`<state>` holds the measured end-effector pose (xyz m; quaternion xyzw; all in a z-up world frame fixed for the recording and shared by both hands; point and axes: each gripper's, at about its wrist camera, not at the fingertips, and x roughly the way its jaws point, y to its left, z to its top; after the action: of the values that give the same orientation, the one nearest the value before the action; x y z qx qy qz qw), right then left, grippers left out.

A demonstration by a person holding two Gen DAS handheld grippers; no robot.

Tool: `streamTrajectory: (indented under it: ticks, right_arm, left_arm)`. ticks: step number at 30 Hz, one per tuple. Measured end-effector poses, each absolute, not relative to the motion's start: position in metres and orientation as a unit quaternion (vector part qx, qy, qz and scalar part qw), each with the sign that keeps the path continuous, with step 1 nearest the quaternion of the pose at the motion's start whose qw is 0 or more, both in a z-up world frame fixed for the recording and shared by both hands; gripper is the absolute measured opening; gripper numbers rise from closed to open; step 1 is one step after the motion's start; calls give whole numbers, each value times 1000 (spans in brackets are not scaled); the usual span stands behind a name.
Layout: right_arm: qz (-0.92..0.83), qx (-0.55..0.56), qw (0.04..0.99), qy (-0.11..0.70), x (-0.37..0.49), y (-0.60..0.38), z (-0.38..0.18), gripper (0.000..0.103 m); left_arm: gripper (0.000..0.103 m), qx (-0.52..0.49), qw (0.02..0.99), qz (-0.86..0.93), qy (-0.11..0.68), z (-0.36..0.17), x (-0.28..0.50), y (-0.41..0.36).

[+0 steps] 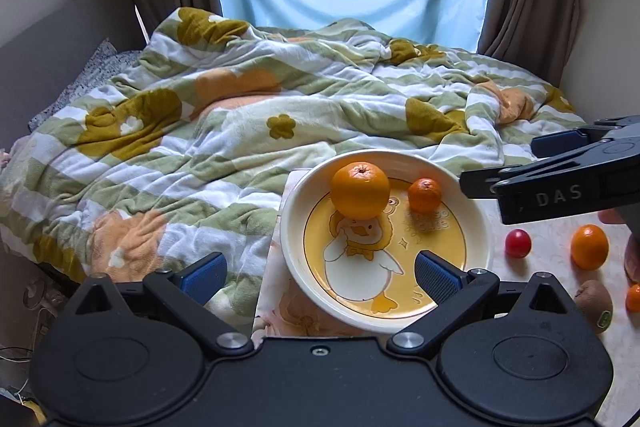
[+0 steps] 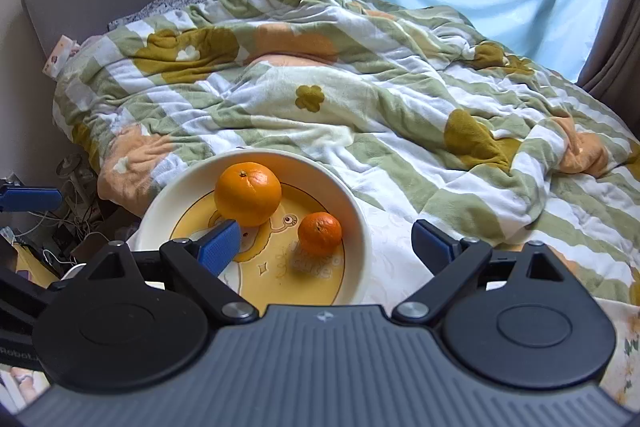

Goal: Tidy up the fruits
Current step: 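Lift both open tools out of the bowl back over the fruits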

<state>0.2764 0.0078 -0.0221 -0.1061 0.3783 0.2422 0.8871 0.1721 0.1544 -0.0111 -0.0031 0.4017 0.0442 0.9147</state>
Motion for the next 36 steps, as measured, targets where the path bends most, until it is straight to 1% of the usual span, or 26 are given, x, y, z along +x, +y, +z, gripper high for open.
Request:
streamTrajectory:
  ticks: [9, 14, 19, 29, 36]
  right_arm:
    - [227, -77, 893, 381, 223, -43, 13, 103]
    - [209, -79, 900, 375, 180, -79, 25, 103]
    - [197, -55, 906, 372, 137, -114, 33, 103]
    - [167, -28, 917, 362, 71, -187, 32, 103]
    - [121, -39, 921, 368, 53, -242, 6, 103]
  left_arm:
    - [102, -7, 926, 50, 373, 17, 126, 131]
    - [102, -5, 935, 57, 349, 29, 94, 104]
    - [102, -1, 937, 48, 347, 31, 68, 72]
    - [102, 5, 931, 19, 363, 14, 34, 3]
    - [102, 12, 921, -4, 389, -18, 35, -37]
